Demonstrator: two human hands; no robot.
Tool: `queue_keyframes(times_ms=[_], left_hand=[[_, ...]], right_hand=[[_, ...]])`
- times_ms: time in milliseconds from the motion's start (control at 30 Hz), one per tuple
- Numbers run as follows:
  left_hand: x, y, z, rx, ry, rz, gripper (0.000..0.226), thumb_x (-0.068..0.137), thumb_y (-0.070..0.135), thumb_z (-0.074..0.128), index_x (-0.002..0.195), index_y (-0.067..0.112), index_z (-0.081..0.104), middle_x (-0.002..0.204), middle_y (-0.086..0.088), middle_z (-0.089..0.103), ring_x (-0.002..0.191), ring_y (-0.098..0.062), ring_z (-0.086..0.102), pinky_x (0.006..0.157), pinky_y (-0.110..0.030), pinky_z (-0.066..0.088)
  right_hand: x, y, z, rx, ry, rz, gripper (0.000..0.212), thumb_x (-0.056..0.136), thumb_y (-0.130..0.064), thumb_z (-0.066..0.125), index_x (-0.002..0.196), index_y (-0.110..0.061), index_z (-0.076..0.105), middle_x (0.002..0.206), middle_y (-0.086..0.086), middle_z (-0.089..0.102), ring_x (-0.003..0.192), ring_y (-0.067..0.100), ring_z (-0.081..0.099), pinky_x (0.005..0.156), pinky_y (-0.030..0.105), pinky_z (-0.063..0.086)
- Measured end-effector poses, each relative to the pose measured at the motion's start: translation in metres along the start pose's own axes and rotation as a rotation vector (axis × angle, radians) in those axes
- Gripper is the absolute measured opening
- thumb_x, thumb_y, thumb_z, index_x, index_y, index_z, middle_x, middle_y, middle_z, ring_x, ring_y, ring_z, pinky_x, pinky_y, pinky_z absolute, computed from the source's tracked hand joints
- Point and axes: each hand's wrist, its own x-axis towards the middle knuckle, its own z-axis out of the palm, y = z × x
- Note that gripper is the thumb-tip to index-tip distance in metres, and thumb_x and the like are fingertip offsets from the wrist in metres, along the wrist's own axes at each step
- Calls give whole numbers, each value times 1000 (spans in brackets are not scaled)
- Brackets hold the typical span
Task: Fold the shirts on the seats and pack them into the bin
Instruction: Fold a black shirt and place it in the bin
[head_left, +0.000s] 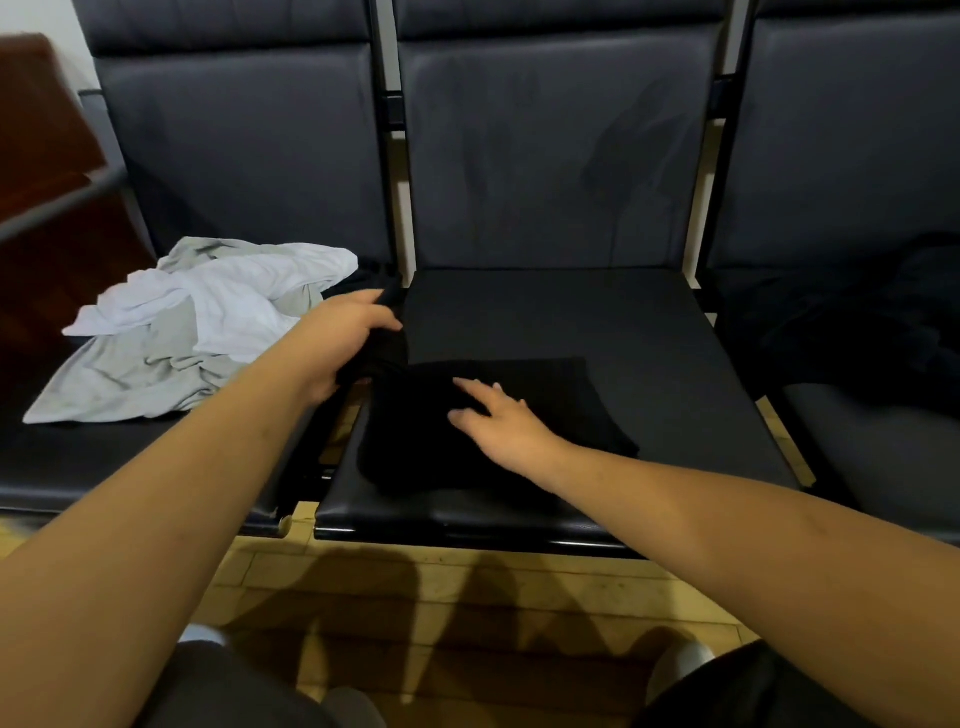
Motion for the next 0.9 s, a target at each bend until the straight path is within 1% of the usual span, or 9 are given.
queue_keyframes(times_ms=[67,167,267,333,433,500,600,767,900], left_hand=[[3,6,14,36,-31,56,33,87,3,56,108,20,74,98,-7,78,90,-25,74,76,-33,60],[8,10,43,154,-49,118,34,81,13,65,112,23,73,105,-8,76,99,-29,72,96,-44,57],[15,9,76,238,-186,128,58,73,39,75,129,33,60,111,-3,74,97,-20,71,92,-42,57],[16,7,89,244,-370,59,55,91,46,67,140,35,44,107,-7,74,83,-17,70,73,-33,56],[18,-1,85,210,-424,-9,43,100,51,53,135,26,46,95,-9,77,71,-20,68,62,-29,50],[24,-12,73,242,-333,-15,37,101,51,52,126,24,52,91,-8,77,67,-18,67,61,-28,50],[33,-30,54,390,-152,-50,26,101,43,54,112,20,57,83,-4,74,62,-14,64,59,-27,47],[47,-64,30,473,85,-199,25,98,25,59,79,9,54,70,-10,53,57,-20,47,56,-27,39],[48,-74,32,345,90,-341,40,96,39,63,118,6,59,92,-6,58,88,-24,58,79,-37,47]], right_hand=[[-1,-4,-5,416,97,62,41,100,-38,54,138,-24,60,141,2,60,134,19,52,117,36,35],[-6,0,-31,777,190,220,45,104,-44,46,123,-9,64,124,11,69,114,22,64,103,36,45],[-14,10,-65,981,211,341,65,104,-58,31,125,-3,58,118,20,69,110,32,65,93,46,53],[-13,20,-80,1016,178,403,73,99,-67,32,126,-6,61,120,19,70,111,34,67,93,47,54],[-14,20,-84,809,171,486,69,82,-66,65,131,-17,64,121,11,71,108,32,69,97,48,54],[-18,17,-82,512,234,481,62,85,-41,77,136,-12,57,121,8,65,103,26,66,87,38,54],[-20,15,-84,247,336,360,57,93,-16,72,144,-7,48,131,9,60,121,27,59,92,28,47],[-14,22,-96,178,406,255,18,94,-15,69,108,-4,70,102,6,71,93,20,68,92,40,57],[-13,33,-98,-119,413,375,21,95,-22,64,90,-2,66,94,13,68,85,28,68,72,39,56]])
